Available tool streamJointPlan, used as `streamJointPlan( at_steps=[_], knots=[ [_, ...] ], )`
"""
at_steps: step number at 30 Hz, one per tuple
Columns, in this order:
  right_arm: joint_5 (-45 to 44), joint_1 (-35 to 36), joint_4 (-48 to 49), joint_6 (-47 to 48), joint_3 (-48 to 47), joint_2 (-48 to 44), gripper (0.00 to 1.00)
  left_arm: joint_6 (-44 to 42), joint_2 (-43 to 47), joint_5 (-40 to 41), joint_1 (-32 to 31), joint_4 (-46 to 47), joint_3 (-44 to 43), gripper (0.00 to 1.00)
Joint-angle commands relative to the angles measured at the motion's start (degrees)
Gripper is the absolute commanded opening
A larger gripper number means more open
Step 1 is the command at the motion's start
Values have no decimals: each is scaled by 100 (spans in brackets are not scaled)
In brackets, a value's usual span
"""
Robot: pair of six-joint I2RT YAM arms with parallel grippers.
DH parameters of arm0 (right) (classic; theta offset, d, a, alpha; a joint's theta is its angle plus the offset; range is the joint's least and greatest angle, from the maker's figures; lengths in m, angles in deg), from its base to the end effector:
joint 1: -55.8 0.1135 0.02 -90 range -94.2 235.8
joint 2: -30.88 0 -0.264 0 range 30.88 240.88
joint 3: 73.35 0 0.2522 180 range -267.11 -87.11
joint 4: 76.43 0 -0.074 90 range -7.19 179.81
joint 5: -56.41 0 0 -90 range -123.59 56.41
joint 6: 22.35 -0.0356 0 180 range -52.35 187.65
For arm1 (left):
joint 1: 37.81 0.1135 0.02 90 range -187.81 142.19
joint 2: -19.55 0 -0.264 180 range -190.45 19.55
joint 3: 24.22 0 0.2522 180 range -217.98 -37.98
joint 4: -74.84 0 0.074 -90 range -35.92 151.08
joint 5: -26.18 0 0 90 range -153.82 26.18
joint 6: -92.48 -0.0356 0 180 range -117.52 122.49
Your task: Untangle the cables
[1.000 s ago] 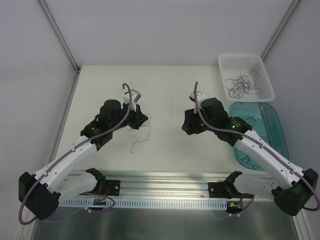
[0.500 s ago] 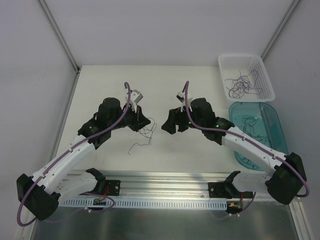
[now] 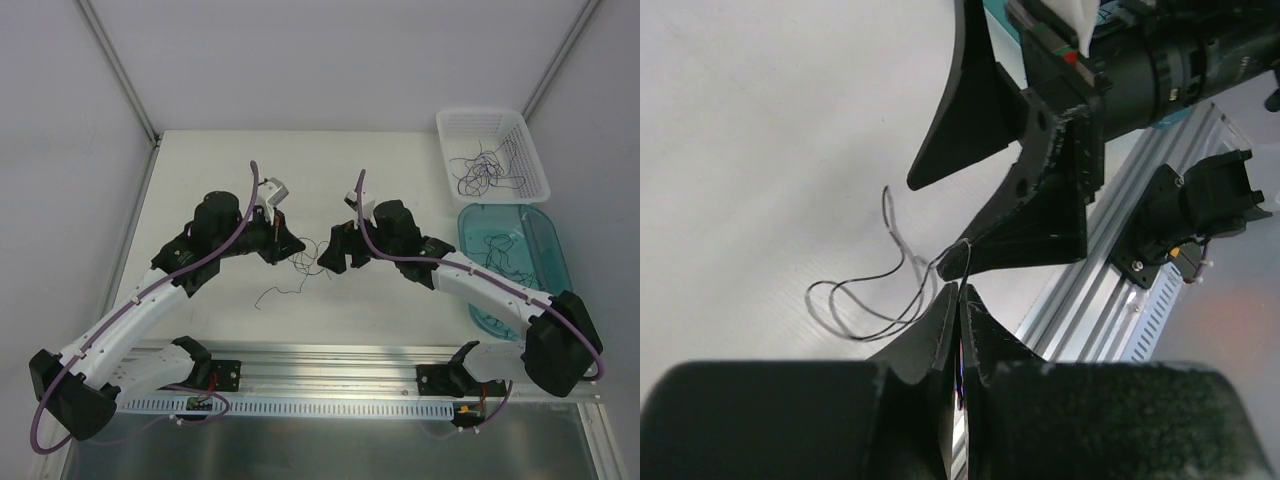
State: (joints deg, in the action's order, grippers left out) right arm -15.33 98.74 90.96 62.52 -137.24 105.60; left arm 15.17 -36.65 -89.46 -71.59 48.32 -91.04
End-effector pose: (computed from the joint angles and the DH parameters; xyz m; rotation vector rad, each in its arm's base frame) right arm 0.2099 0.2105 0.2779 -0.8685 1.8688 0.8487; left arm 0.1768 -0.1368 0.3503 0.6711 1.8149 -0.9667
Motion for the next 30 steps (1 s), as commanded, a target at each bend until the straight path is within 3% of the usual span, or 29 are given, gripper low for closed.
streamJointPlan(
  at_steps=[1, 9, 12, 15, 16, 17, 19, 23, 30],
  knots=[
    [247, -57, 307, 152, 12, 104, 79, -3, 110, -361, -50, -8, -319, 0],
    [670, -75, 904, -67, 126, 429, 67, -29, 250, -511, -76, -43, -425, 0],
    [696, -75, 1010, -85, 117, 508, 58, -30, 294, -511, -76, -52, -451, 0],
    [670, -92, 1019, -85, 117, 474, 35, -73, 364, -381, -76, -96, -460, 0],
    [600, -93, 1002, -68, 143, 439, 20, -100, 399, -266, -76, -174, -451, 0],
    [539, -162, 888, -59, 161, 395, 12, -135, 426, -109, -67, -227, -434, 0],
    [172, -294, 590, 46, 179, 150, 1, -205, 549, 777, -67, -402, -381, 0],
    [-445, -1214, -567, 99, 284, -613, 1, -171, 707, 2685, 151, -1043, -188, 0],
    [-1473, -2439, -2337, 38, -320, -1888, 1, 356, 848, 3215, 1162, -1177, 409, 0]
  ],
)
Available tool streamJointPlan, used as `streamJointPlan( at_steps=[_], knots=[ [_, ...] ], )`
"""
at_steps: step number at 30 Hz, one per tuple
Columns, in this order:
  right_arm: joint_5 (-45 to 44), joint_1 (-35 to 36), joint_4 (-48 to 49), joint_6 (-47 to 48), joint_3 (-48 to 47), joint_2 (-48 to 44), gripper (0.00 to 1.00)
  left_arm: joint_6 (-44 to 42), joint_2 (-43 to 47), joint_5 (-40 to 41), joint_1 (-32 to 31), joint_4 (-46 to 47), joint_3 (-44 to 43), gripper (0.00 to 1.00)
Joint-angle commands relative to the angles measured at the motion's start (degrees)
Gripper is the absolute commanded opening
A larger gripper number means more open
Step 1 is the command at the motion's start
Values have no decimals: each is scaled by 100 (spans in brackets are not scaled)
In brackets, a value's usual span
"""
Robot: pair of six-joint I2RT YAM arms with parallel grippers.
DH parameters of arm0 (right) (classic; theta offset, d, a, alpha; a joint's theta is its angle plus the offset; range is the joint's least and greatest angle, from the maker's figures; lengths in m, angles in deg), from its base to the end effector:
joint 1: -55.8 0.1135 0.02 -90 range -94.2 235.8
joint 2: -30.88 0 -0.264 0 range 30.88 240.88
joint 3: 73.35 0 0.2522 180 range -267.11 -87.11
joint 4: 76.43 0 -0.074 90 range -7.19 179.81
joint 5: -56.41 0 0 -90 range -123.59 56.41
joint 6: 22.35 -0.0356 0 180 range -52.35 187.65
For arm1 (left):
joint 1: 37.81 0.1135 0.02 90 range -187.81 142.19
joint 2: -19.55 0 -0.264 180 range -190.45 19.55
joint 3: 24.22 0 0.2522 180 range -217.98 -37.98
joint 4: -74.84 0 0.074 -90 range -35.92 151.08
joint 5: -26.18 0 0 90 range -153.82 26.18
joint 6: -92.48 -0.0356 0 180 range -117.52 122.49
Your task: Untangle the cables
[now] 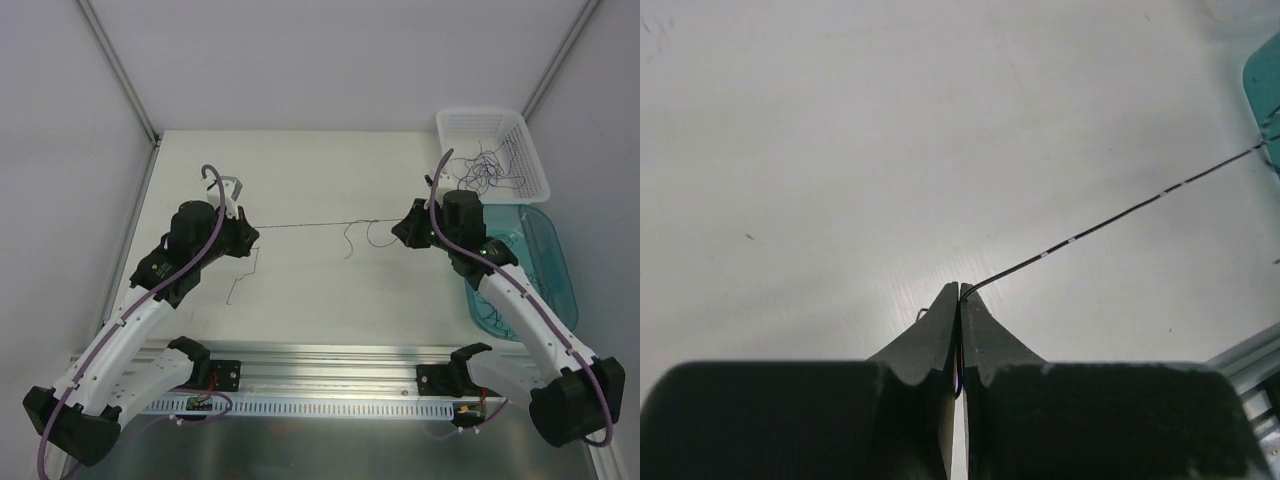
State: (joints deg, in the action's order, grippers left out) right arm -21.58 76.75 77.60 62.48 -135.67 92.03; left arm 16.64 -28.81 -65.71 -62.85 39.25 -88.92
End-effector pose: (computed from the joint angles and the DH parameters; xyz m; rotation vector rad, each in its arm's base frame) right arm 0.2248 0.0940 0.3042 -0.4128 1.9865 0.5000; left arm 0.1717 -0.0815 0.3456 0.2063 1.9264 -0.4915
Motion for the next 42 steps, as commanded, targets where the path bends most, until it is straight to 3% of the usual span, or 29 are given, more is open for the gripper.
streamJointPlan(
  at_steps=[1, 7, 11, 14, 15, 18, 19, 21, 24, 26, 28, 29, 33, 35, 42],
  knots=[
    [-1137, -371, -1133, 8, -566, -638, 1, 246, 29, 874, 324, -270, 242, 0],
    [-2034, -820, -1767, 68, -1041, -1438, 1, 395, -244, 1129, 736, -278, 506, 0],
    [-1668, -865, -2267, 734, -1700, -1386, 1, 326, -358, 824, 922, -121, 489, 0],
    [-711, -865, -2444, 1061, -2139, -1194, 1, 150, -507, -633, 913, 360, 418, 0],
    [-335, -856, -2462, 1105, -2219, -1167, 1, 132, -612, -1568, 913, 502, 401, 0],
    [72, -865, -2409, 1080, -2412, -1035, 1, 140, -762, -2847, 852, 1012, 366, 3],
    [334, -865, -2409, 1010, -2483, -991, 1, 132, -798, -3461, 808, 1127, 339, 8],
    [747, -865, -2418, 948, -2711, -789, 1, -35, -824, -3940, 501, 1276, 199, 15],
    [908, -865, -2444, 807, -2922, -534, 1, -264, -789, -4381, 141, 1365, 23, 40],
    [882, -865, -2453, 763, -3036, -428, 1, -185, -745, -4321, 113, 1374, -39, 60],
    [672, -865, -2601, 772, -3335, -253, 1, -176, -684, -4057, 113, 1383, -100, 70],
    [575, -865, -2690, 885, -3501, -209, 1, -176, -649, -3743, 113, 1383, -109, 80],
    [-231, -882, -3208, 1201, -4362, 37, 1, -176, -447, -3135, 148, 1374, -127, 95],
    [-610, -926, -3594, 1325, -4925, 196, 1, -97, -342, -2810, 236, 1313, -118, 99],
    [-2647, -1251, -4062, 1686, -5928, 152, 1, -386, 133, -473, 456, 592, 198, 99]
  ],
)
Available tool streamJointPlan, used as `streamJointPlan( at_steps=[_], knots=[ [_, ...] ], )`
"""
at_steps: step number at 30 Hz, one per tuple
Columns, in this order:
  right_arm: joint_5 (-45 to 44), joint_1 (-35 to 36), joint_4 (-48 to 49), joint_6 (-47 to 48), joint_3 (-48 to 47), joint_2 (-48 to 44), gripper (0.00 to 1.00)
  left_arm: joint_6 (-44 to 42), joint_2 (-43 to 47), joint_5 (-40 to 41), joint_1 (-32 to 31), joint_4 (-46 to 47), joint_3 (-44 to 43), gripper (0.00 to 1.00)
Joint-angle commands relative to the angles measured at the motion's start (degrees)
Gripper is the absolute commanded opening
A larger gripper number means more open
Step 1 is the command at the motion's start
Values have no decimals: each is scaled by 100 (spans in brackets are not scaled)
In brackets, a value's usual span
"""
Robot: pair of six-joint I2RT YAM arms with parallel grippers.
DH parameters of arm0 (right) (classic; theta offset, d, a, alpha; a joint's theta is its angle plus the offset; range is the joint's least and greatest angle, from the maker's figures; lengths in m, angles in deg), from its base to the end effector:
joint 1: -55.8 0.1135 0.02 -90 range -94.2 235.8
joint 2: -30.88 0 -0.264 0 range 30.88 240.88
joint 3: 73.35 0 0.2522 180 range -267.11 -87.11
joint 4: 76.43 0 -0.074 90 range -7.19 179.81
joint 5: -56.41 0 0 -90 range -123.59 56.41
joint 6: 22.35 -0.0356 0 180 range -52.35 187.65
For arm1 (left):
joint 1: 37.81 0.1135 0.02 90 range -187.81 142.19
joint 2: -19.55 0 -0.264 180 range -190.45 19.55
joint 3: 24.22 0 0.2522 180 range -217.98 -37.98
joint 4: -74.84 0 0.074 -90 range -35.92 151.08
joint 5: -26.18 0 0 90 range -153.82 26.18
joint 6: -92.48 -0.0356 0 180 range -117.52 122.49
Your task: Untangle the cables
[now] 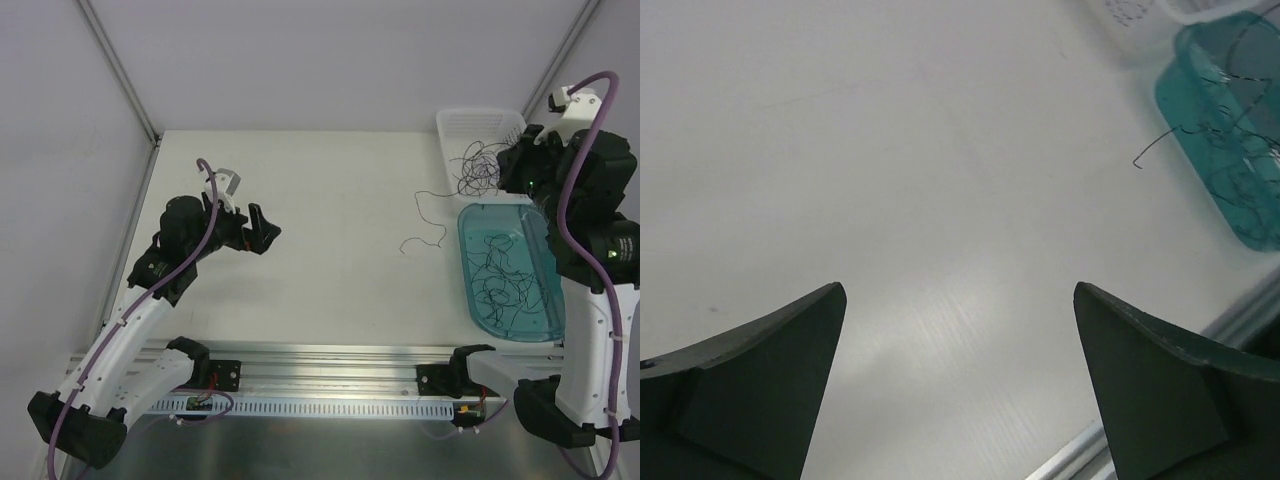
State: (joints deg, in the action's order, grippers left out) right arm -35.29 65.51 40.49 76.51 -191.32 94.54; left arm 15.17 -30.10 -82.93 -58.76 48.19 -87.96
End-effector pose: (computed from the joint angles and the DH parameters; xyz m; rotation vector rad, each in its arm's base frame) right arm 0.1562 0.0257 0.5382 -0.2565 1.7046 -0.0146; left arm 0.1814 -0.0819 0.3527 0.3758 1.7965 -0.7150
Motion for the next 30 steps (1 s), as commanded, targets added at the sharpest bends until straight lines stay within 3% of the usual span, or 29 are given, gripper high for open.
streamJointPlan(
  at_steps=[1, 7, 16, 19, 23, 30],
  knots=[
    [-1463, -189, -359, 396, -451, -117, 1, -301, 350, 1722, 47, -346, 163, 99],
    [-3195, -400, -140, 827, -715, -73, 1, -776, 834, 2807, 65, -461, 752, 99],
    [-3495, -708, 352, 977, -1182, 129, 1, -795, 746, 3054, 65, -251, 1455, 99],
    [-3688, -822, 730, 995, -665, 7, 2, -829, 632, 2922, 65, -241, 1429, 99],
    [-3637, -1234, 1275, 644, 1238, -318, 3, -891, 588, 3045, 65, -232, 1438, 99],
    [-2338, -2604, 1696, -1025, 3788, -390, 7, -943, 667, 3019, 56, -232, 1500, 99]
  ],
)
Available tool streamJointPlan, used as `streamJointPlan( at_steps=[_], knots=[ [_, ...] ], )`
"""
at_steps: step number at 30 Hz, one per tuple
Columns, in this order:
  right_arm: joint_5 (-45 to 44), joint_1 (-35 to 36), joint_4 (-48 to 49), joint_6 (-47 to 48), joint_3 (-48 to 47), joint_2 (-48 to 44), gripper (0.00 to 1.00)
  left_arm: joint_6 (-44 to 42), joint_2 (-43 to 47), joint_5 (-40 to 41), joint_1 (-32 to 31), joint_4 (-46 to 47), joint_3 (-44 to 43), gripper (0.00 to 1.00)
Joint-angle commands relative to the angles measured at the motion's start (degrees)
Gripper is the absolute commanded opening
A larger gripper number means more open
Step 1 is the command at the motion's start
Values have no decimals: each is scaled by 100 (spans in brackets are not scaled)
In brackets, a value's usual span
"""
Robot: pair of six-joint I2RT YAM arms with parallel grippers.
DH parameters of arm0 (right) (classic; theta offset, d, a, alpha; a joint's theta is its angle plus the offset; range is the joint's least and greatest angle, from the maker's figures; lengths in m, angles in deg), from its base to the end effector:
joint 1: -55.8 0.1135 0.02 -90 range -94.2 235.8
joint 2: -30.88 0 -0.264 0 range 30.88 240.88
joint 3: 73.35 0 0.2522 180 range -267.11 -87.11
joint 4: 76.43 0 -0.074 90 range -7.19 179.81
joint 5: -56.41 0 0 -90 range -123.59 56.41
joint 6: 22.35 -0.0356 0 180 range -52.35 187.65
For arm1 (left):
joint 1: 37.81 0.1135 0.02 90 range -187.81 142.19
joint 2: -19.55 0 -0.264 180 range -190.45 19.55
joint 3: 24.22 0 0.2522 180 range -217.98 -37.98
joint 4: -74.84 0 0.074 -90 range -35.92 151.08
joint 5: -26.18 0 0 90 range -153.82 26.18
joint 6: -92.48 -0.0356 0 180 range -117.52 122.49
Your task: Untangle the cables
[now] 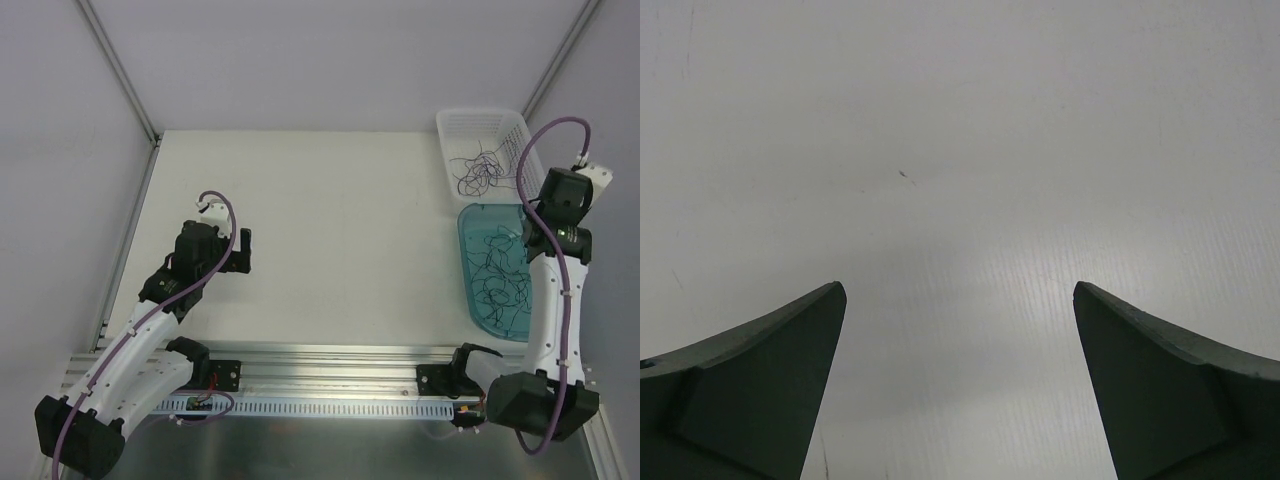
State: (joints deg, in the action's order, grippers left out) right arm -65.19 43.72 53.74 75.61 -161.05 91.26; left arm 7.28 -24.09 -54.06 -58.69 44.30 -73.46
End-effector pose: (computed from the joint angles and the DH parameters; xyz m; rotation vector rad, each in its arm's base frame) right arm 0.2014 -0.0622 0.4188 0.4376 1.9316 -0.7685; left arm 0.1693 -0.0581 0.2743 0.1717 1.9939 -0.1169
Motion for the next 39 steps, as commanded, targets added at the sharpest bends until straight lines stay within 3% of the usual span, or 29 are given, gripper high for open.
streamJointPlan(
  at_steps=[1, 7, 10, 11, 14, 17, 24, 28, 39],
  knots=[
    [724, -523, 417, -1085, 1010, -18, 9, -155, 75, 132, 58, 166, 50, 99],
    [1252, -910, 110, -1684, 1724, 807, 20, -190, 57, 149, 49, 166, 42, 99],
    [1402, -937, -223, -1746, 1680, 905, 49, -164, 92, 88, 49, 166, 42, 99],
    [1419, -937, -329, -1763, 1558, 879, 68, -146, 66, 61, 49, 157, 33, 99],
    [1472, -937, -760, -1764, 1234, 626, 89, -85, 127, -88, 58, 157, 15, 99],
    [1629, -937, -1129, -1702, 847, 178, 98, 21, 259, -185, 49, 140, 33, 99],
    [2234, -928, -2042, -1395, -93, -1043, 97, 644, 987, -361, 49, -685, -687, 99],
    [2746, -744, -2254, -1394, -288, -2063, 97, 1488, 1864, -483, 58, -1722, -1354, 99],
    [2562, 926, -2738, -1123, 71, -4919, 97, 1717, 3958, -1, 49, -3155, -2015, 99]
  ],
)
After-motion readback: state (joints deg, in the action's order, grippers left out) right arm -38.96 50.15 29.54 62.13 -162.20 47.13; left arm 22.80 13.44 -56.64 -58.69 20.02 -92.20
